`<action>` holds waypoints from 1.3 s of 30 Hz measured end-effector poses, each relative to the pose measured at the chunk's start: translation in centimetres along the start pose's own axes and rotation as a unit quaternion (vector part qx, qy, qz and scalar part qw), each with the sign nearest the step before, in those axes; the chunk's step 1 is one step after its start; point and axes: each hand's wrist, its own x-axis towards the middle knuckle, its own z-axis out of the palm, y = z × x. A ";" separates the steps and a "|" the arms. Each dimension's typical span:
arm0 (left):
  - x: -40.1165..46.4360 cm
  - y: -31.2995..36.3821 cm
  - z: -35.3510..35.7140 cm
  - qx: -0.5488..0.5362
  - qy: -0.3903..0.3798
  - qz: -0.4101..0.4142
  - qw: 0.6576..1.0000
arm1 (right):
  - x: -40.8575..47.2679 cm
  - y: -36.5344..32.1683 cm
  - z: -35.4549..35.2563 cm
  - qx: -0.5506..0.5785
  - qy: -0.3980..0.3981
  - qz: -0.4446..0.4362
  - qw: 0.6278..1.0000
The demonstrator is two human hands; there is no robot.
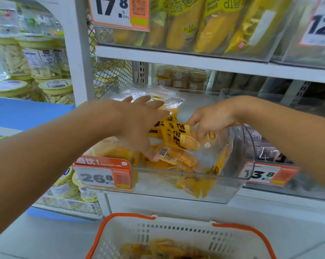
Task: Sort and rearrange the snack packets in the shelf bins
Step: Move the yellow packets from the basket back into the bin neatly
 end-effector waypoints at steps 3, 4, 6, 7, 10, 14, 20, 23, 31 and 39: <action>1.3 1.9 -0.8 -0.064 0.115 0.031 0.991 | -0.5 -0.2 1.0 -0.133 0.035 -0.020 0.990; 1.9 2.6 -0.9 -0.070 0.128 0.034 0.989 | -0.6 -0.5 1.5 -0.192 0.061 -0.032 0.979; 3.0 3.7 -1.0 -0.062 0.120 0.024 0.991 | -0.7 -1.1 2.6 -0.295 0.119 -0.060 0.946; 3.6 4.2 -0.9 -0.060 0.122 0.023 0.991 | -0.7 -1.1 3.0 -0.313 0.153 -0.074 0.934; 5.3 5.1 -0.6 -0.070 0.172 0.018 0.982 | -1.6 -0.3 2.7 -0.278 0.220 -0.094 0.930; 6.3 4.7 0.2 -0.044 0.173 -0.005 0.984 | -3.0 1.5 2.1 -0.086 0.321 -0.152 0.931; 5.8 1.7 0.1 0.008 0.196 -0.039 0.980 | -5.5 2.3 0.8 -0.001 0.266 -0.155 0.951; 5.5 0.1 0.0 -0.019 0.185 -0.045 0.981 | -7.7 2.8 -1.2 0.091 0.161 -0.145 0.972; 4.9 -0.1 -0.1 -0.044 0.184 -0.053 0.981 | -9.7 4.7 -1.3 0.006 0.046 -0.187 0.981; 4.6 -0.2 0.0 -0.048 0.196 -0.085 0.976 | -7.7 4.5 0.6 -0.106 0.210 -0.193 0.952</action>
